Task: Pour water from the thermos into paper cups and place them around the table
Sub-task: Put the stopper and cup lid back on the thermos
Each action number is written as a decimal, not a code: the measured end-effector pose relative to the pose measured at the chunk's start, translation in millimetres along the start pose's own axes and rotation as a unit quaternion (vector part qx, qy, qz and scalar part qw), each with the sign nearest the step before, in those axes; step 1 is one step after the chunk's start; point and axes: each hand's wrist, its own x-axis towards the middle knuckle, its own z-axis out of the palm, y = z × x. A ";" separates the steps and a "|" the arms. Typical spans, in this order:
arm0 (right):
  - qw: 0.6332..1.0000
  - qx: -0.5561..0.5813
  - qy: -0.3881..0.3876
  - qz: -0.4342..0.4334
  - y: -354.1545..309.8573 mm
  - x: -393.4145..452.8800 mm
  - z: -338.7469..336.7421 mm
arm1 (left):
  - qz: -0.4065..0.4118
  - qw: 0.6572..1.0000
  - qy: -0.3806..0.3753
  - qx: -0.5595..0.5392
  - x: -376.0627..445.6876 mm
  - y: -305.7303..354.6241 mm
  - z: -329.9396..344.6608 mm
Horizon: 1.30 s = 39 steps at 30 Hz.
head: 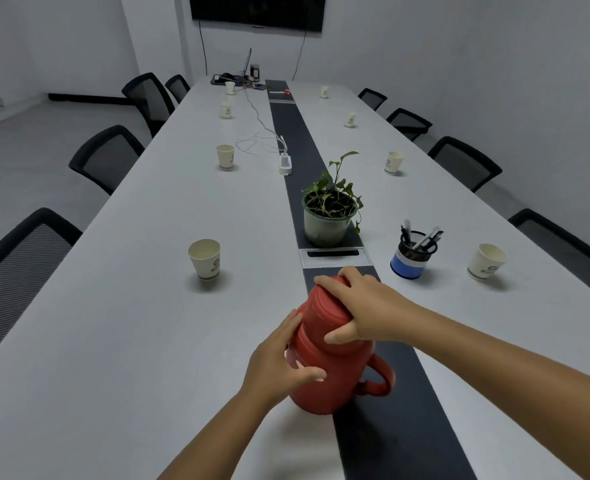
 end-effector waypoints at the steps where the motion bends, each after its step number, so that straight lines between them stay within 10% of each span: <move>1: 1.000 0.009 0.011 0.009 -1.2 -0.9 1.9 | -0.001 1.000 0.000 0.003 -0.5 0.2 0.7; 10: 0.989 0.103 0.101 0.044 2.1 -16.2 20.9 | -0.001 1.000 0.016 0.001 -11.2 6.7 6.0; 18: 0.875 0.448 0.137 0.121 42.5 -54.0 117.5 | -0.063 0.995 0.017 -0.074 -13.8 12.8 4.8; 30: 0.796 0.532 0.255 0.137 70.8 -15.2 160.5 | -0.104 0.986 -0.106 -0.074 5.5 -0.4 18.1; 39: 0.788 0.534 0.304 0.041 72.8 -33.4 134.8 | -0.084 0.992 0.031 -0.090 -21.1 36.2 30.1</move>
